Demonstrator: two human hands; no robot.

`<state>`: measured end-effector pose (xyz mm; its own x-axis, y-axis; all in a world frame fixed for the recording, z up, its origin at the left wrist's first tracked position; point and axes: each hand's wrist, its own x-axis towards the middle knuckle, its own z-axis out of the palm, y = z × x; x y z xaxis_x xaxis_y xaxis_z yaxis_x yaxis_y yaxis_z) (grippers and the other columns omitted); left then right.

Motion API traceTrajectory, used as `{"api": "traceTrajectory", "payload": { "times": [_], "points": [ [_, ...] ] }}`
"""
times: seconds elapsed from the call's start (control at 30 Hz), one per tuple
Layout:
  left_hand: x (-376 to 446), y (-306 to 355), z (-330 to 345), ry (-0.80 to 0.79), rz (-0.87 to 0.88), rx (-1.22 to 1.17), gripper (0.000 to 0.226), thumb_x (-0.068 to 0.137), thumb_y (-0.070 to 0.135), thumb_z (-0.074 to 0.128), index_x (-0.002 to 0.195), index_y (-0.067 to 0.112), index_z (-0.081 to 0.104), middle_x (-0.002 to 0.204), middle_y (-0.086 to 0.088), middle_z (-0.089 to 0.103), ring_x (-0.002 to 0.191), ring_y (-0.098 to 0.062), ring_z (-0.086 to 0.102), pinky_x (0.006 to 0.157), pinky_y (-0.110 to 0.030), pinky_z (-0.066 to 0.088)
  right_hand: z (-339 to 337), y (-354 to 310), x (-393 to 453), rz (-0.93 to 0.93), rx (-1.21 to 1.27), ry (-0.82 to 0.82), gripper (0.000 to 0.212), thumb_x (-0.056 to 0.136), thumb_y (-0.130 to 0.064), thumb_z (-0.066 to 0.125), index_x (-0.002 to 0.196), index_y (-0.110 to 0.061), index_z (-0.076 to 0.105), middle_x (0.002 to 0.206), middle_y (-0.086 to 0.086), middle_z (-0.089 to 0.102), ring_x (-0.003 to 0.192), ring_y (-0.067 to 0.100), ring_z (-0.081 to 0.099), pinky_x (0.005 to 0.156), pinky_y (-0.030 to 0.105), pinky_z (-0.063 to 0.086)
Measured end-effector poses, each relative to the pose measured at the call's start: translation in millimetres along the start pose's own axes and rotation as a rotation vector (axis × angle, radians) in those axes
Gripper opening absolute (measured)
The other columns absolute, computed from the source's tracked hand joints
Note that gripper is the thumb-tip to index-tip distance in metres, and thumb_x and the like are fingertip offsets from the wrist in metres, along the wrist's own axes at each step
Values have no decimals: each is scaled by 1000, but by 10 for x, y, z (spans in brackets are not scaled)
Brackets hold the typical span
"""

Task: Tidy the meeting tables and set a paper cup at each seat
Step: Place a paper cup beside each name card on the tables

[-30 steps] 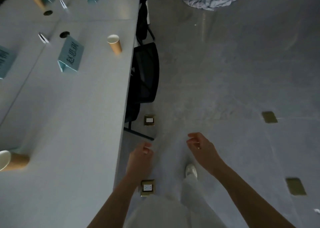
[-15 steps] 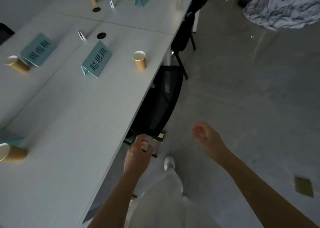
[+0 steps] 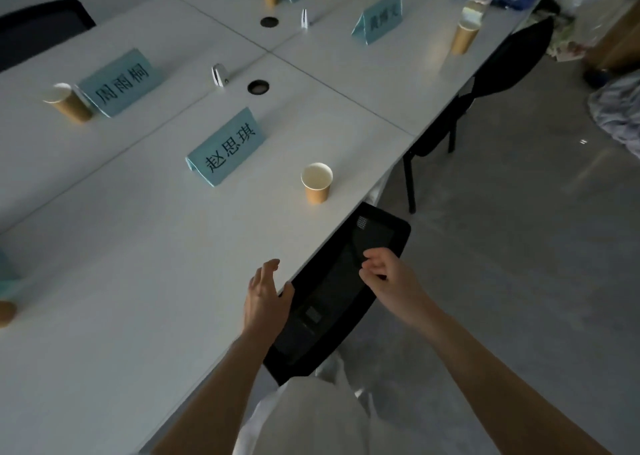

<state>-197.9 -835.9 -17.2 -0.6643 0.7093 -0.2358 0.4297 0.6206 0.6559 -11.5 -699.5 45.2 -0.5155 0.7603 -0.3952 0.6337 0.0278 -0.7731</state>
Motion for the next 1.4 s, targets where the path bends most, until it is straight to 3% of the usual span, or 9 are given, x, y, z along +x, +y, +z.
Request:
{"api": "traceTrajectory", "payload": {
  "times": [0.2, 0.3, 0.47, 0.57, 0.83, 1.0, 1.2, 1.27, 1.4],
  "points": [
    [563, 305, 341, 24, -110, 36, 48, 95, 19, 54, 141, 11, 41, 144, -8, 45, 134, -27, 39, 104, -42, 40, -307, -35, 868, -48, -63, -127, 43, 91, -24, 61, 131, -17, 47, 116, -4, 57, 109, 11, 57, 88, 21, 43],
    [746, 381, 517, 51, -163, 73, 50, 95, 19, 53, 142, 9, 39, 149, -9, 40, 141, -28, 31, 112, -44, 34, -435, -33, 1345, -104, -97, -182, 49, 86, -23, 66, 130, -16, 46, 114, -3, 57, 107, 15, 58, 90, 27, 47],
    [903, 535, 783, 8, -381, 147, 67, 101, 33, 42, 157, 18, 8, 165, 1, 0, 151, -25, -10, 122, -44, 6, -636, -55, 2095, -191, -195, -330, 58, 81, -25, 71, 131, -17, 43, 118, -1, 55, 106, 17, 59, 96, 37, 48],
    [979, 586, 948, -69, -462, 161, 72, 102, 41, 37, 156, 25, -7, 163, 4, -17, 148, -27, -22, 120, -47, -4, -613, -111, 2409, -237, -243, -404, 67, 80, -26, 73, 137, -17, 38, 124, 1, 53, 110, 19, 57, 96, 39, 47],
    [891, 578, 1191, -47, -539, 188, 71, 102, 46, 32, 155, 30, -11, 160, 12, -25, 146, -24, -28, 120, -50, -6, -248, -321, 2863, -375, -328, -548, 91, 71, -28, 82, 142, -20, 27, 135, 4, 43, 119, 21, 51, 102, 37, 43],
    [854, 559, 1240, -63, -515, 259, 75, 101, 51, 27, 151, 27, -22, 152, 11, -39, 142, -30, -35, 118, -51, -11, -52, -356, 2957, -411, -226, -520, 75, 65, -19, 85, 127, -21, 43, 127, -4, 51, 111, 17, 56, 94, 38, 48],
    [1075, 385, 1179, -19, -473, 269, 78, 85, 65, 3, 153, 33, -17, 155, 11, -36, 141, -28, -37, 118, -54, -11, 11, -442, 3105, -343, -108, -460, 61, 71, -16, 81, 117, -21, 42, 118, -12, 53, 115, 13, 55, 97, 40, 48],
    [1296, 340, 1117, 8, -457, 255, 84, 80, 72, 4, 151, 33, -20, 156, 10, -34, 141, -28, -36, 118, -57, -10, -9, -494, 3217, -358, -131, -449, 60, 73, -15, 80, 118, -19, 41, 120, -13, 52, 119, 17, 54, 97, 36, 45],
    [1807, 339, 958, 140, -479, 171, 116, 70, 89, 22, 149, 20, -27, 156, 6, -33, 145, -20, -30, 117, -46, -17, 74, -601, 3367, -370, -234, -583, 96, 67, -18, 85, 141, -18, 25, 135, -10, 39, 130, 14, 40, 103, 28, 34]
  ]
}}
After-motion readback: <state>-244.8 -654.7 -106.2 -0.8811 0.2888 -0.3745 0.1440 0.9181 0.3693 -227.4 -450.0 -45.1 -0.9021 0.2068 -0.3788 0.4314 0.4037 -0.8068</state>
